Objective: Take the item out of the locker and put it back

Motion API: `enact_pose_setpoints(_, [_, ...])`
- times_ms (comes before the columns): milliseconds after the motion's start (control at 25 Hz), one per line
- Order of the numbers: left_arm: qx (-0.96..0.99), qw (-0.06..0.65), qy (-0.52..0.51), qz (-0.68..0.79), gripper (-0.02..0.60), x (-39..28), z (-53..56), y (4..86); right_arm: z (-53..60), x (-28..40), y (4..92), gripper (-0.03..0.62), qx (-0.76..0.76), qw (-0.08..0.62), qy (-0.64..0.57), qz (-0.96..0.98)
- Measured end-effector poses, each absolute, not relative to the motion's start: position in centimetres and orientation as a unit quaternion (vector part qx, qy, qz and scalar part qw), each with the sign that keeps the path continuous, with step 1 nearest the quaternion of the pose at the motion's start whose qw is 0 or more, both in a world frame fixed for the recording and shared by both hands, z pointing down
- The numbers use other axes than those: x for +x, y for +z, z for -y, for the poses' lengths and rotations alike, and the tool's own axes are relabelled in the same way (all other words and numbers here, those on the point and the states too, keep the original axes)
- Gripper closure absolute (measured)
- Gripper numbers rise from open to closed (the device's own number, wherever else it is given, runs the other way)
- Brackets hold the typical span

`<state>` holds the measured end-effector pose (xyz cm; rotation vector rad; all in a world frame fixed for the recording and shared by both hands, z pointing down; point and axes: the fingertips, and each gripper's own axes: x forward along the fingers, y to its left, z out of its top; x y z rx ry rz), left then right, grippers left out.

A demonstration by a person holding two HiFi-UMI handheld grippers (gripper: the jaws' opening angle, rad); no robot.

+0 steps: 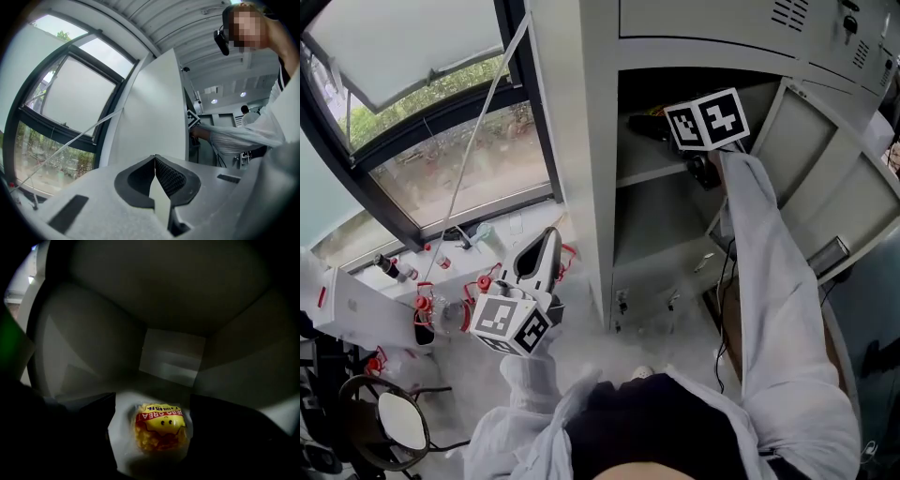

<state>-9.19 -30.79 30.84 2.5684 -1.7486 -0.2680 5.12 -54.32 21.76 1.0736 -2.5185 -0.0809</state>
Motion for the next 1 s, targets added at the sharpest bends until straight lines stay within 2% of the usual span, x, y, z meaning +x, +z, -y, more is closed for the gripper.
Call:
enact_pose_setpoints(280, [0.822, 0.014, -0.094, 0.561, 0.574, -9.8, 30.8, 31.0, 55.7, 5.7, 25.0, 0.098, 0.364, 0.282, 0.015, 0.887])
enact_pose_setpoints(840, [0.826, 0.024, -0.088, 0.557, 0.574, -9.9, 30.8, 31.8, 56.6, 6.1, 26.1, 0.097, 0.355, 0.3, 0.056, 0.884])
enact_pose_setpoints(920, [0.826, 0.024, -0.086, 0.556, 0.574, -10.0, 30.8, 31.9, 56.3, 5.9, 26.1, 0.115, 0.349, 0.303, 0.054, 0.885])
enact_pose_setpoints(1000, [0.826, 0.025, -0.086, 0.557, 0.574, -10.0, 30.8, 32.0, 55.8, 5.5, 26.0, 0.169, 0.334, 0.308, 0.046, 0.889])
